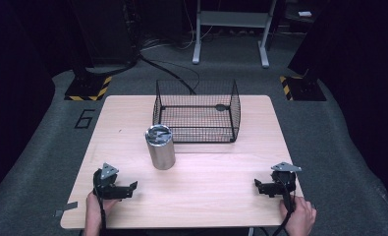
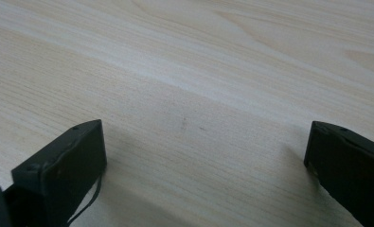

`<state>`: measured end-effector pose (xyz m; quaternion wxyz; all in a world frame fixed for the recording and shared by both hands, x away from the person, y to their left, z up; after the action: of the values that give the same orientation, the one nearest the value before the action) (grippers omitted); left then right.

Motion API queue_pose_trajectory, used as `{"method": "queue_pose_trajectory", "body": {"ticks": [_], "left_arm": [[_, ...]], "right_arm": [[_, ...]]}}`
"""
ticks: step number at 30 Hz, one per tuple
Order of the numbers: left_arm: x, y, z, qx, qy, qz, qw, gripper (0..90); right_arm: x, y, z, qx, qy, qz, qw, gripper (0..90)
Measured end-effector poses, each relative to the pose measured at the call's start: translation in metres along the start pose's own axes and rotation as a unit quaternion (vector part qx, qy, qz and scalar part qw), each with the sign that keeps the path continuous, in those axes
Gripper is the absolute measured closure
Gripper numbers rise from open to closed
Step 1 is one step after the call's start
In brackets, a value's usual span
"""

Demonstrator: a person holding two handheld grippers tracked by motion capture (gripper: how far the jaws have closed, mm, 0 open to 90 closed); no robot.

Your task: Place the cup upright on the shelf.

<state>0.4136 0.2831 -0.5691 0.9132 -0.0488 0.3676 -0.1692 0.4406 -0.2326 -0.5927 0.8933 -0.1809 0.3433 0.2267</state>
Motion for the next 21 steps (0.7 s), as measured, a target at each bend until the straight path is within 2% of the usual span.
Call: {"method": "queue_pose_trajectory", "body": {"ticks": [2, 3, 7, 21], "left_arm": [[0.001, -0.003, 0.004, 0.005, -0.008, 0.000, 1.0000, 0.0], [0.000, -0.005, 0.005, 0.006, -0.003, -0.005, 1.0000, 0.0], [0.001, -0.012, 0.013, 0.015, -0.008, -0.013, 0.9998, 0.0], [0.002, -0.030, 0.036, 0.028, -0.022, -0.027, 0.9990, 0.0]], "right_arm": [[0.000, 0.000, 0.000, 0.000, 0.000, 0.000, 1.0000, 0.0], [0.000, 0.000, 0.000, 0.000, 0.000, 0.000, 1.0000, 0.0], [0.000, 0.000, 0.000, 0.000, 0.000, 0.000, 1.0000, 0.0], [0.000, 0.000, 0.000, 0.000, 0.000, 0.000, 1.0000, 0.0]]}}
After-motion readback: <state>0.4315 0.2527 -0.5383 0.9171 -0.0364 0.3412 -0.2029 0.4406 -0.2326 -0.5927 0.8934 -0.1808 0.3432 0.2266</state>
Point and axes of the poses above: each handheld gripper's, and its own axes: x roughly forward along the jaws, z roughly out of its top, y roughly to its left, the point moved 9 cm from there along x, roughly forward along the jaws, and after that the axes turned 13 degrees about -x, right-handed, at the moved point
